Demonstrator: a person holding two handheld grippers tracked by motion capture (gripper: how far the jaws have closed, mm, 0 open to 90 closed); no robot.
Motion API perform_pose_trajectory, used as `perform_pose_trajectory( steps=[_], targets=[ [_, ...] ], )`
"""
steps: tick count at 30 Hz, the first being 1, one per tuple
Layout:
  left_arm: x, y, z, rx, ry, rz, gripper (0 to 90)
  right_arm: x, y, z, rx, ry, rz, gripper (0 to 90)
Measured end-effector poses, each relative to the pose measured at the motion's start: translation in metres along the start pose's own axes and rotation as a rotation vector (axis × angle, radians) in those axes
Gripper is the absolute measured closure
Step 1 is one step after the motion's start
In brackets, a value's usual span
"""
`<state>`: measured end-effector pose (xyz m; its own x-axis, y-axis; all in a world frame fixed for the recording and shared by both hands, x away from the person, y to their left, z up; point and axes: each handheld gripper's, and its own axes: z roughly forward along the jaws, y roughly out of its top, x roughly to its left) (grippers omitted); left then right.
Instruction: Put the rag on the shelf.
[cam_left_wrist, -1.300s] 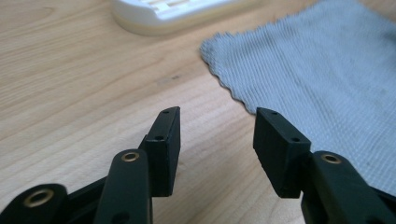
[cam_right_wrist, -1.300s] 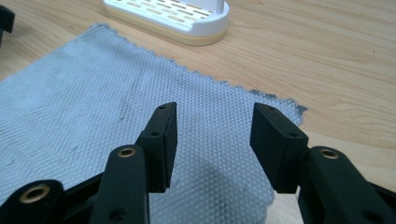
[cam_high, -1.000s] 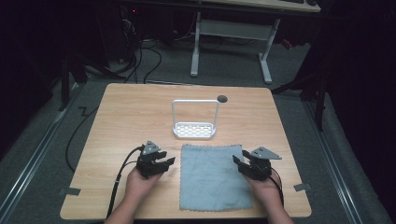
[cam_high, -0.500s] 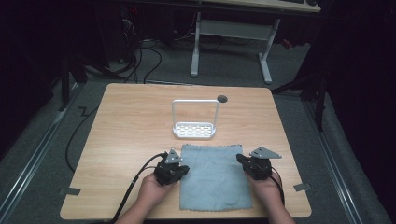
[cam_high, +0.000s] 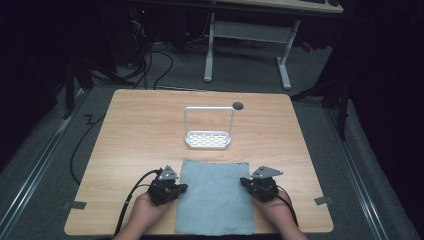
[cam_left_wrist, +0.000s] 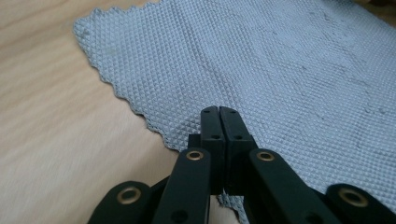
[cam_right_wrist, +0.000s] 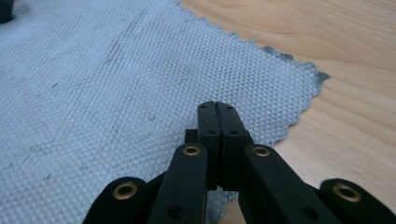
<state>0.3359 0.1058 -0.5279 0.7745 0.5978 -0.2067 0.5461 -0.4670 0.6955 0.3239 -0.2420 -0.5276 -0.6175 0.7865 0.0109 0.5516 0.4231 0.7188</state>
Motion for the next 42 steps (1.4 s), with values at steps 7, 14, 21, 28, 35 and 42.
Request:
perform_pose_trajectory(
  steps=[7, 14, 21, 28, 35, 42],
  targets=[
    [0.000, -0.015, -0.016, -0.029, 0.020, -0.030, 78.1, 0.010, 0.004, 0.000, -0.026, 0.072, -0.004, 81.8],
    [0.021, -0.003, -0.016, -0.127, 0.154, -0.054, 61.7, 0.005, 0.007, -0.005, -0.077, 0.065, 0.000, 71.0],
    [0.036, 0.018, 0.004, -0.098, 0.258, -0.041, 54.2, 0.000, 0.007, -0.003, -0.076, 0.025, 0.022, 67.8],
    [0.049, 0.022, 0.015, -0.115, 0.237, -0.127, 65.6, -0.005, 0.006, -0.004, -0.076, 0.003, 0.036, 61.3],
    [0.036, 0.023, 0.022, -0.108, 0.285, -0.021, 77.0, -0.010, 0.007, 0.001, -0.073, -0.019, 0.069, 57.2],
    [0.034, 0.023, 0.023, -0.107, 0.273, -0.017, 85.8, -0.013, 0.015, 0.007, -0.088, -0.075, 0.087, 55.5]
  ],
)
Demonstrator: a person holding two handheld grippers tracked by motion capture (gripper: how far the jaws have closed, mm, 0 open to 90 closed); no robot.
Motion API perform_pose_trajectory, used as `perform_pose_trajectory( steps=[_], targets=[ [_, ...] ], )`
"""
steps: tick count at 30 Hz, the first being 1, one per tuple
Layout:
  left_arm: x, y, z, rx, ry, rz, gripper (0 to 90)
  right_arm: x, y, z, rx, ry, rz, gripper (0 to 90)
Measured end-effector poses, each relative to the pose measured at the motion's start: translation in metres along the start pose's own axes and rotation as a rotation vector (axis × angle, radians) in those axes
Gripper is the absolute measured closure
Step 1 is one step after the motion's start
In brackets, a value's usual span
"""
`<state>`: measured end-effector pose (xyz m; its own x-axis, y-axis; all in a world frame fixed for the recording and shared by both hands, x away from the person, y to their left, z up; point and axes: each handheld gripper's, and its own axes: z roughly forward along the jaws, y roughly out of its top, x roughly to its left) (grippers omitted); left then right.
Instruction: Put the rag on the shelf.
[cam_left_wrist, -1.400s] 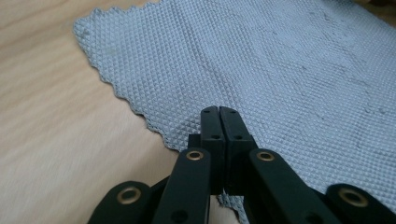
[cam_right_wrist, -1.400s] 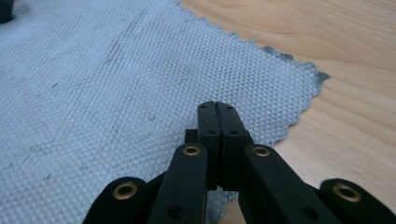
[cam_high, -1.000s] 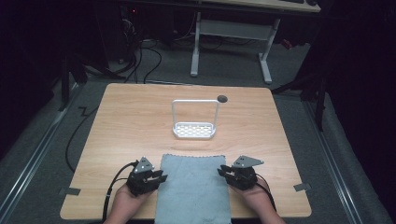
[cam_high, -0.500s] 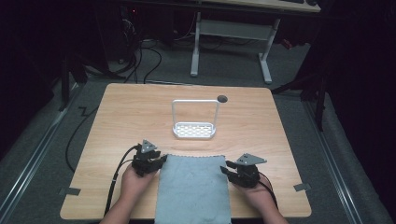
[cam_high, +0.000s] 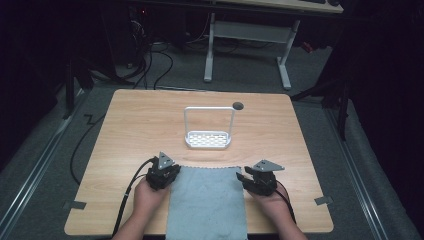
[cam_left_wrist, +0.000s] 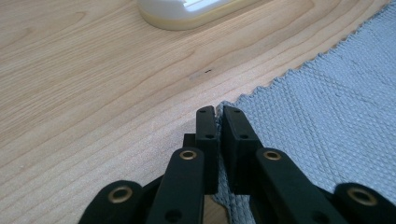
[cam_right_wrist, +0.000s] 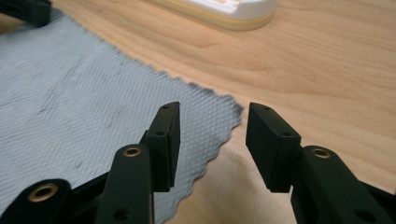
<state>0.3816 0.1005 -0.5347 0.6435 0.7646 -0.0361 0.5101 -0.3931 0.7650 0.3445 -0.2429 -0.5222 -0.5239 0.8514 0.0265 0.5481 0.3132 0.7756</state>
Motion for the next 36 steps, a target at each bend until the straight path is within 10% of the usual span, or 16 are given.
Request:
perform_pose_trajectory(
  steps=[5, 26, 36],
  targets=[
    [0.003, 0.000, 0.000, 0.003, -0.015, -0.004, 85.9, -0.009, 0.010, 0.020, 0.077, 0.009, 0.042, 56.5],
    [0.009, 0.000, 0.000, 0.003, -0.074, -0.052, 89.5, 0.000, 0.010, 0.025, 0.065, -0.003, -0.028, 88.6],
    [0.003, 0.003, -0.022, -0.131, -0.074, -0.070, 89.8, 0.002, 0.014, 0.006, -0.046, 0.022, 0.014, 88.7]
  ],
)
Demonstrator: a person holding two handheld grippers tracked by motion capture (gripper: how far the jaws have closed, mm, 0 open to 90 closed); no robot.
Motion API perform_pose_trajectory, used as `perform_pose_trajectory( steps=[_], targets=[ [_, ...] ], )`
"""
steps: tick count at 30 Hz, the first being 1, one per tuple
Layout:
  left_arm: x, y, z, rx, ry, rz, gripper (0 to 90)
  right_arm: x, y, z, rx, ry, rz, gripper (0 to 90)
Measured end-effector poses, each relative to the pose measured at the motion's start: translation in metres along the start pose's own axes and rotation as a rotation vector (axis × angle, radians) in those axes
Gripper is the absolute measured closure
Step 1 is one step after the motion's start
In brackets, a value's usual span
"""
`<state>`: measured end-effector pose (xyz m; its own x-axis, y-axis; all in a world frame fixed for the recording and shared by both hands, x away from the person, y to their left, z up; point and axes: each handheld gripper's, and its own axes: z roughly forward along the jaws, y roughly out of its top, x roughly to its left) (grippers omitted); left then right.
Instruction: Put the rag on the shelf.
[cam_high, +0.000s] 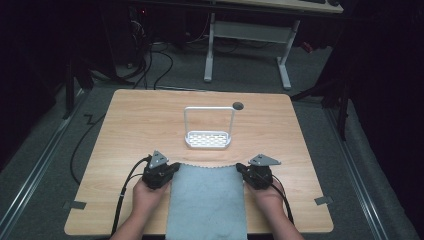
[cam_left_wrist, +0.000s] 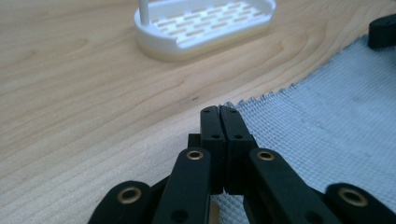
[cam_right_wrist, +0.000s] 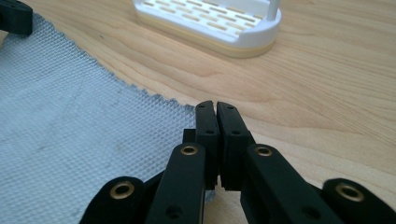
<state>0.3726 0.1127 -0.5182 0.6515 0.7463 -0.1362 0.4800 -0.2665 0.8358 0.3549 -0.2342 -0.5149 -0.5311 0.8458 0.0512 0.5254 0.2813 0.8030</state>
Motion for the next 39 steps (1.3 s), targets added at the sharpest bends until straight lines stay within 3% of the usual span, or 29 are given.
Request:
perform_pose_trajectory(
  steps=[7, 8, 10, 12, 25, 39],
  targets=[
    [-0.004, 0.002, -0.017, -0.081, -0.003, -0.003, 89.8, 0.005, 0.005, -0.017, -0.081, 0.007, 0.000, 88.7],
    [-0.005, 0.004, -0.023, -0.122, 0.004, -0.001, 89.8, 0.007, 0.008, -0.023, -0.112, 0.006, -0.008, 88.7],
    [-0.006, 0.006, -0.026, -0.141, 0.005, 0.000, 89.8, 0.009, 0.011, -0.028, -0.139, 0.004, -0.013, 88.7],
    [-0.009, 0.010, -0.034, -0.191, 0.015, 0.007, 89.9, 0.011, 0.014, -0.033, -0.161, 0.009, -0.018, 88.6],
    [-0.013, 0.036, -0.050, -0.300, 0.044, 0.034, 90.0, 0.016, 0.043, -0.053, -0.306, -0.017, -0.054, 88.7],
    [-0.017, 0.077, -0.065, -0.421, 0.058, 0.068, 90.0, 0.011, 0.086, -0.078, -0.435, -0.043, -0.063, 89.0]
  ],
)
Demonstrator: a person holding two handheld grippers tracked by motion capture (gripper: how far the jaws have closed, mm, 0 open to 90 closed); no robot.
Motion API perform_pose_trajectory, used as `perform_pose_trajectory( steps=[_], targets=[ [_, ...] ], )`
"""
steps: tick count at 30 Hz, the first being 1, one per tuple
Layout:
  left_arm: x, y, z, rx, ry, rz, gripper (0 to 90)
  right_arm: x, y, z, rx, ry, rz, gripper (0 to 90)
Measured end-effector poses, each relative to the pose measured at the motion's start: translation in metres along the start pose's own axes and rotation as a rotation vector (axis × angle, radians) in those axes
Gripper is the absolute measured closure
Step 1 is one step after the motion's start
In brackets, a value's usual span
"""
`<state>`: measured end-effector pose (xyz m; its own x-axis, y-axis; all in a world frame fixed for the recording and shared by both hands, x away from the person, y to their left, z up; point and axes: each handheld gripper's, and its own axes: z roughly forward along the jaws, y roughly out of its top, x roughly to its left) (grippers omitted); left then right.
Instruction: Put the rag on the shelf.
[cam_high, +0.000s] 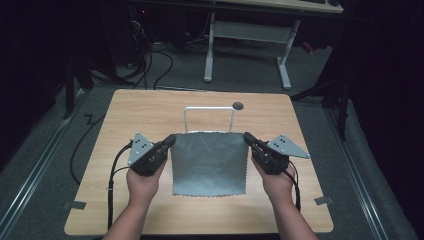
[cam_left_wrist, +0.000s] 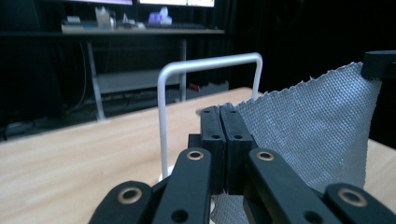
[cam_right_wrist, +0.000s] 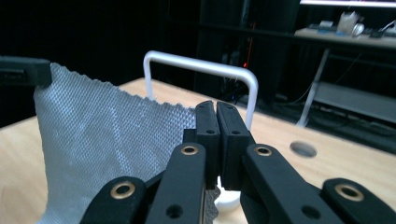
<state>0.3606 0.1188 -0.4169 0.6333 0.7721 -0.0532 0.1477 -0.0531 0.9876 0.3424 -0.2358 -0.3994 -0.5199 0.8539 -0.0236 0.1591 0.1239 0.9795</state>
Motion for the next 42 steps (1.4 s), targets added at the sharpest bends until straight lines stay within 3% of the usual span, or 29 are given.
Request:
perform_pose_trajectory(
  steps=[24, 31, 40, 42],
  targets=[
    [0.010, 0.068, 0.003, -0.123, 0.018, 0.068, 90.0, -0.008, 0.060, -0.005, -0.128, -0.031, -0.043, 89.1],
    [0.015, 0.074, 0.012, -0.114, 0.021, 0.077, 90.0, -0.015, 0.069, -0.002, -0.143, -0.039, -0.039, 89.2],
    [0.029, 0.080, 0.036, -0.077, 0.062, 0.127, 90.0, -0.028, 0.071, 0.020, -0.111, -0.049, -0.008, 89.3],
    [0.035, 0.080, 0.043, -0.073, 0.070, 0.121, 90.0, -0.030, 0.072, 0.026, -0.108, -0.051, -0.006, 89.3]
  ],
)
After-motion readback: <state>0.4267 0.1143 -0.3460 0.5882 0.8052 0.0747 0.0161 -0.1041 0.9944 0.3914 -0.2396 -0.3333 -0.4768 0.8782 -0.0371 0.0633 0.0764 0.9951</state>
